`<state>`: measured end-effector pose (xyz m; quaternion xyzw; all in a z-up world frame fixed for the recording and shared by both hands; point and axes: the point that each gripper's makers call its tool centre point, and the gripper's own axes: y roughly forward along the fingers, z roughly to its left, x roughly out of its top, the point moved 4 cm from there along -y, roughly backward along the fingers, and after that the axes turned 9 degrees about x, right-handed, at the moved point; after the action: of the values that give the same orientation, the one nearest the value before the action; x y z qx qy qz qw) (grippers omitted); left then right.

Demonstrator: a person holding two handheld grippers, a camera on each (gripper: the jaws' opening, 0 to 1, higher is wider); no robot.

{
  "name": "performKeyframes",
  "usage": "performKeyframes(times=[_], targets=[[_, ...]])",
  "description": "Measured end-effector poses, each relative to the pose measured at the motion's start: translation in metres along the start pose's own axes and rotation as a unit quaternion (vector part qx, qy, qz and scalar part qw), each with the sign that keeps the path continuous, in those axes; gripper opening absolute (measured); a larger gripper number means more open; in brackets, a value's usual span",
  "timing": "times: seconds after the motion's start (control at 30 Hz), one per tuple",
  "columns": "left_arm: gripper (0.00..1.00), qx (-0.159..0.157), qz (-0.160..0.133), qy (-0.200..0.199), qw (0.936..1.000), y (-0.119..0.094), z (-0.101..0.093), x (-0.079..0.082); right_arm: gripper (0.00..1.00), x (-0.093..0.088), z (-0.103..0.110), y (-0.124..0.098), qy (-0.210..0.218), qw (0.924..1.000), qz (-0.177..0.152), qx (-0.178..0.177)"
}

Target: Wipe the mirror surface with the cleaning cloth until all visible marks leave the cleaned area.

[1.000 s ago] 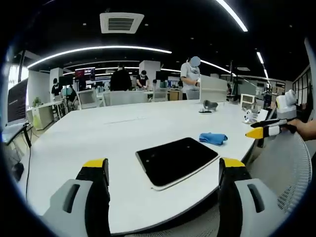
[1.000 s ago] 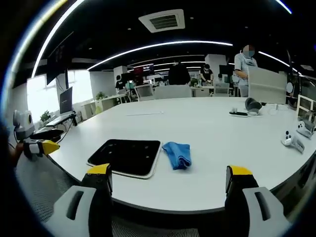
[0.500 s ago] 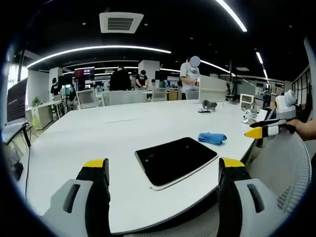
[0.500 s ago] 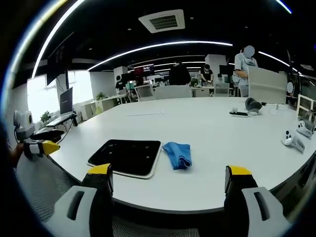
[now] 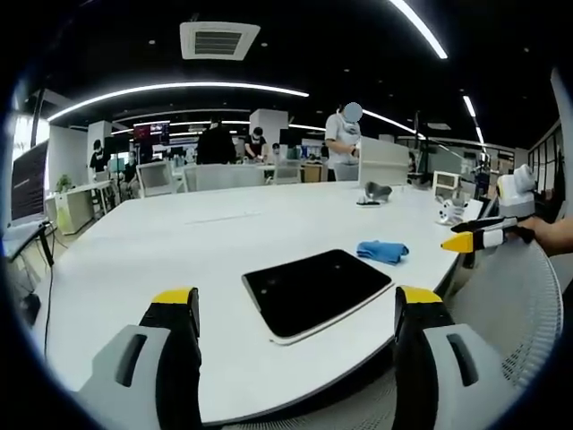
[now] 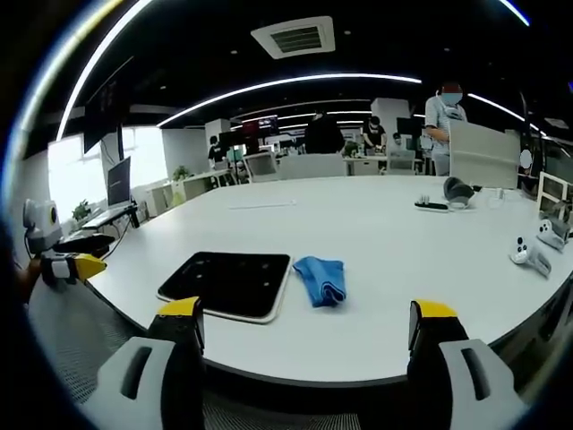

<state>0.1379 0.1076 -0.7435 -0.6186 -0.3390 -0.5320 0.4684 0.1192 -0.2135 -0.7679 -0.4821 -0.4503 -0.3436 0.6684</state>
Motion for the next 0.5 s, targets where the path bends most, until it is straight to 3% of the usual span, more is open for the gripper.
performKeyframes(times=[0.5], targets=[[0.88, 0.002, -0.002, 0.001, 1.0, -0.0006, 0.0005, 0.0007, 0.93, -0.0006, 0.0, 0.0002, 0.0, 1.0, 0.0, 0.0]])
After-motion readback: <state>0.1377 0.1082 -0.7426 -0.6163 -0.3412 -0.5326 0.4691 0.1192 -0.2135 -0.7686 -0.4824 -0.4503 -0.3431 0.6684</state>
